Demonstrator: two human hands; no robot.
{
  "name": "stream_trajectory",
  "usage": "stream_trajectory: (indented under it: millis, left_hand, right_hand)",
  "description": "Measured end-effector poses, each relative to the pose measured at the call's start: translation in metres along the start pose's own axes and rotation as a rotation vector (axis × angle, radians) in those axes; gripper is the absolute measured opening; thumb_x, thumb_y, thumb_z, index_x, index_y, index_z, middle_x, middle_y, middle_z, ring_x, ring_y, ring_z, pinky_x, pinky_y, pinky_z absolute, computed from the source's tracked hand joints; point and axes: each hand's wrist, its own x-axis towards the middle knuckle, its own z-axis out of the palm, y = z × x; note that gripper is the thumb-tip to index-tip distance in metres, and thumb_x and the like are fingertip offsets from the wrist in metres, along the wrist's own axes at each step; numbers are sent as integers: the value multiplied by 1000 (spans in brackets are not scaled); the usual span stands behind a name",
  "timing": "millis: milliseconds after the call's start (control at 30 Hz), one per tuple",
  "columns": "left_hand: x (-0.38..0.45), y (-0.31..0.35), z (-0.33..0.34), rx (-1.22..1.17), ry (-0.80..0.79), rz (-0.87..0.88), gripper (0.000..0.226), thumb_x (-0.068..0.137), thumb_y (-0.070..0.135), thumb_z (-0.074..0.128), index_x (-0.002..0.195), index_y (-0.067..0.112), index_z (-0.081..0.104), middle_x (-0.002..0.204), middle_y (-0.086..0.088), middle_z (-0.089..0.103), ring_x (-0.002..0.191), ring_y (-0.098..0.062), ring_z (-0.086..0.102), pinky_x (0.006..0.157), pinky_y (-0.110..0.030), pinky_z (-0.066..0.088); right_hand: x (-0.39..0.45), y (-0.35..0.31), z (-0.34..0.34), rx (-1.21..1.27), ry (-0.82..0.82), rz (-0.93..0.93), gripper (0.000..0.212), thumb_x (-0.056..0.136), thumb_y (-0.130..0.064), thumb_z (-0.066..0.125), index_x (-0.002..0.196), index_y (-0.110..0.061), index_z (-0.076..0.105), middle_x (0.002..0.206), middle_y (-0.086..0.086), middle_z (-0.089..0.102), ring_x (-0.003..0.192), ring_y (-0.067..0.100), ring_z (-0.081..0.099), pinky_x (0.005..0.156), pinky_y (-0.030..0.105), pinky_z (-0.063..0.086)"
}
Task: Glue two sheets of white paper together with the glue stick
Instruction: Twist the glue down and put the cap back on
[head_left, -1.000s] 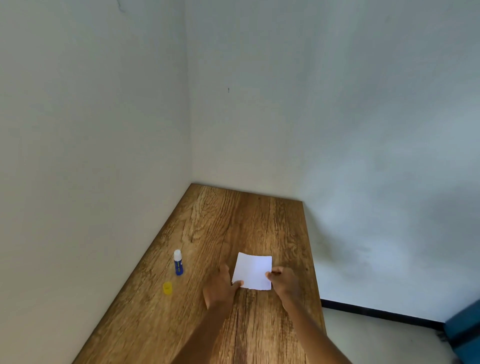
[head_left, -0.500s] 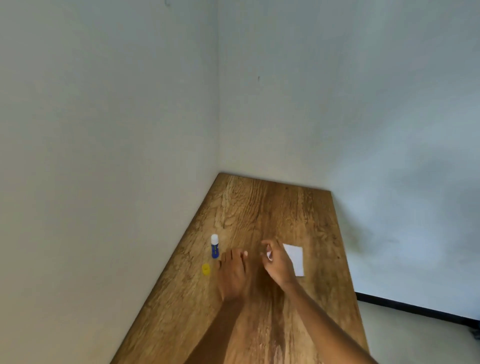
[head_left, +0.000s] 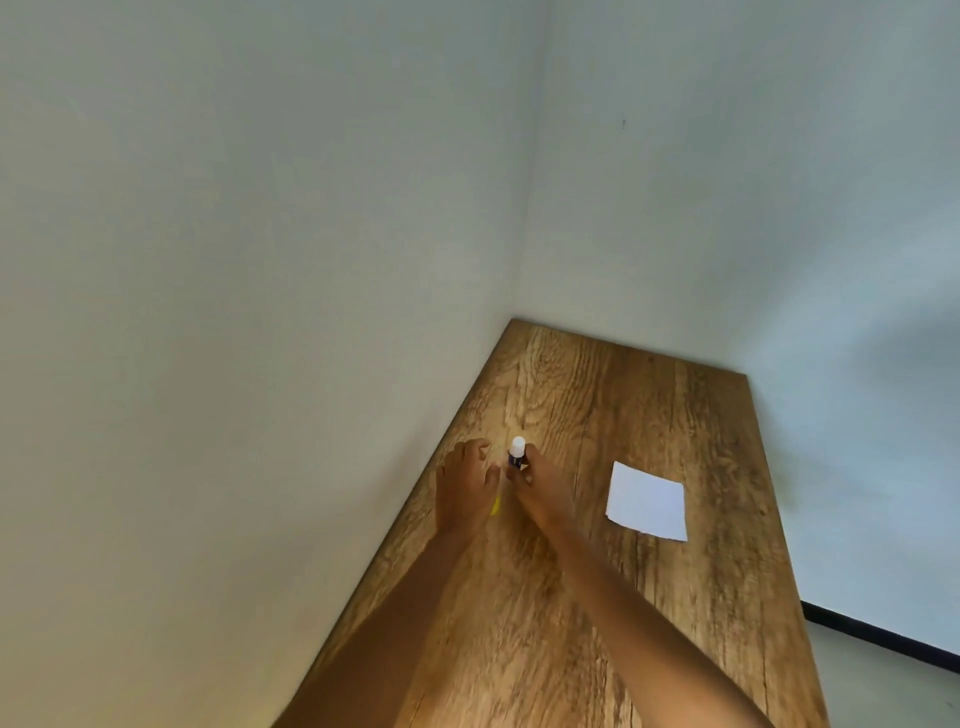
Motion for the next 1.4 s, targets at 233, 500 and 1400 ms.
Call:
stream_trajectory:
  millis: [233,500,1400]
  left_hand:
    - [24,27,-6,-394,-372,112,34,88,23,60,121,16,57,117,-8,56,105,-14,51,84,-16,41]
    - [36,88,-29,-704,-658,143,17,87,7,61,102,14,65,92,8,67,81,4,65,74,-11,49]
    - [5,136,-55,-1068,-699,247,20,83,22,63,103,19,67,93,3,75,89,-12,70,71,-18,54]
  right_hand:
    - [-26,-12,-36,157,110,-138,28,94,-26,50,117,-11,53,87,-3,63,75,14,63,61,17,47]
    - [-58,-26,-85,378,170,-80,19,89,-15,59,107,-12,57,93,8,62,82,22,62,72,36,52]
    - [-100,-61,-132,398,242,-117,5,86,-24,63,89,-21,63,76,-1,61,70,10,55,65,23,45]
